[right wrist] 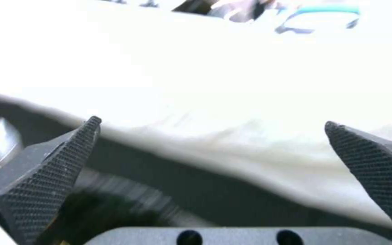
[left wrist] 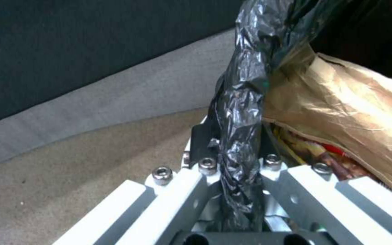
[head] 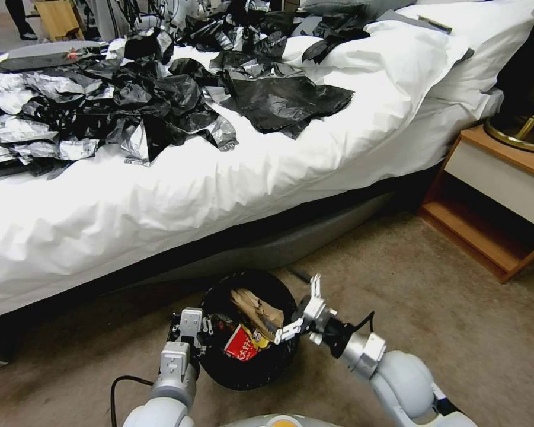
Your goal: Pick up the trash bin, then pick up the garbage from the floor and place it into the trash bin.
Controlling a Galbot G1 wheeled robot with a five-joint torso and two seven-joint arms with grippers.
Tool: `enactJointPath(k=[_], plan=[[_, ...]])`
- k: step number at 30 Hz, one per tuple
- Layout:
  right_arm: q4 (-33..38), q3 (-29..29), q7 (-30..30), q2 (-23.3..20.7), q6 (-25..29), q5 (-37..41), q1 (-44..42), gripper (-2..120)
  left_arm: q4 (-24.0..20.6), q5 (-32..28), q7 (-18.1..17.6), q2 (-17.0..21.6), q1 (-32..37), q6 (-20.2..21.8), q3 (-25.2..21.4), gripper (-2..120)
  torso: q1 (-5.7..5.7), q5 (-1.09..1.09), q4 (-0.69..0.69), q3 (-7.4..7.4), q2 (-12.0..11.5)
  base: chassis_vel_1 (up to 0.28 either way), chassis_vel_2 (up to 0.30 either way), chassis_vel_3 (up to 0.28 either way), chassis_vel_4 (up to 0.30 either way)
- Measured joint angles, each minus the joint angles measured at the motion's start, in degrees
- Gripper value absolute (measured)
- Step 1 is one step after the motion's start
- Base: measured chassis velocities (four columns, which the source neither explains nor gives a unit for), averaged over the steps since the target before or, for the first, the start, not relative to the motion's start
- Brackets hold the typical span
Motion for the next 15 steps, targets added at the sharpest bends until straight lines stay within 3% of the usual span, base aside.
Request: enactJointPath(k=[8,15], plan=[[4.8,5.61,12.95,3.6,-0.05,-5.14,-6.71,101,0.21,-0.24,0.0,0.52,-0.1,0.02,-0.23,0,0.0,0.0,-0.01,0.0,0.0,0.0,0.0,0.0,0.0],[3.28,8.11,15.69,4.46,0.77,-5.15,-10.48,100,0.13,-0.58,0.02,0.6,-0.13,0.12,-0.64,0,0.0,-0.01,-0.01,0.0,0.0,0.0,0.0,0.0,0.0]])
